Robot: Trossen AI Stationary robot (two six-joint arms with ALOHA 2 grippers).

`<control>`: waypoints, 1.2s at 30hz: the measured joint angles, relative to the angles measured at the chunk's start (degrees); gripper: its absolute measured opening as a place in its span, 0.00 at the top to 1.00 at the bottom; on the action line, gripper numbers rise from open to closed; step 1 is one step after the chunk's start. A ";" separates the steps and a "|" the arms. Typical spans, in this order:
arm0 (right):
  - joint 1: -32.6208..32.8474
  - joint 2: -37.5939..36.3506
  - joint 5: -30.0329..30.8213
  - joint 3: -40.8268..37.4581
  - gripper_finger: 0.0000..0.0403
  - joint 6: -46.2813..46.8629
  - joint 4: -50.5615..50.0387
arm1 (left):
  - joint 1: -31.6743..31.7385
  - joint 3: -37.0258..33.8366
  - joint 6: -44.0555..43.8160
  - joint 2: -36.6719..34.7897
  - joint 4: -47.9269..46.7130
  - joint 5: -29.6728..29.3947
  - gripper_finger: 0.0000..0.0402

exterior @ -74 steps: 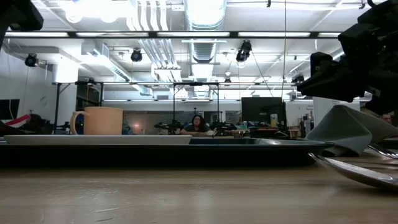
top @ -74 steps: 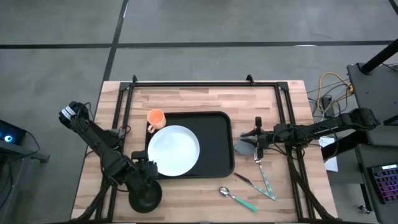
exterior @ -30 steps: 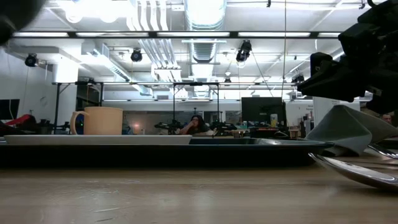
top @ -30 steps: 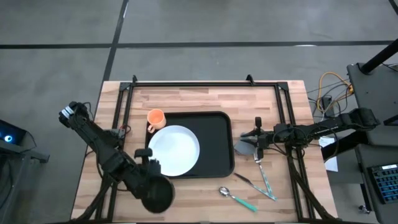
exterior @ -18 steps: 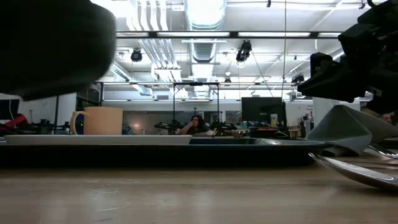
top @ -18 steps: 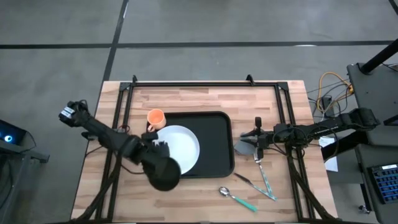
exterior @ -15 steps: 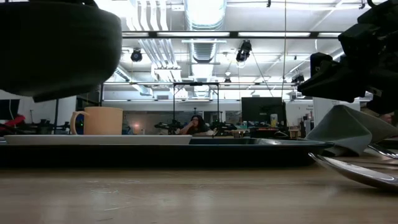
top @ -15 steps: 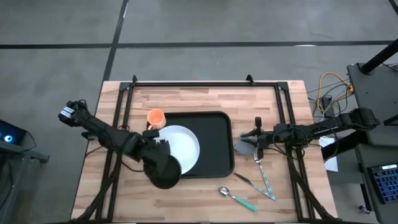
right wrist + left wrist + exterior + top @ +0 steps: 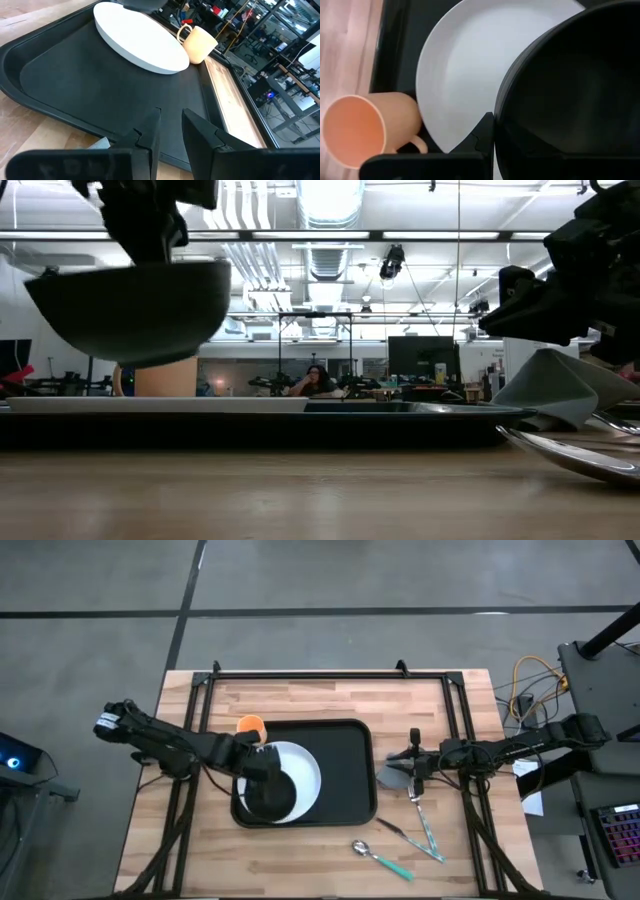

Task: Set up tray
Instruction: Put the black bowl on the white plate

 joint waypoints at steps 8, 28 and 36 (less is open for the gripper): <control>0.00 0.00 0.00 0.00 0.83 0.06 -0.39 | 4.64 -3.75 3.09 0.02 4.05 1.30 1.00; -0.01 0.00 0.00 0.00 0.83 0.20 -0.38 | 10.24 -9.32 8.78 0.04 11.64 5.51 0.98; -0.02 0.00 0.00 0.00 0.83 0.20 -0.39 | 11.06 -9.32 8.86 0.04 11.63 5.48 0.96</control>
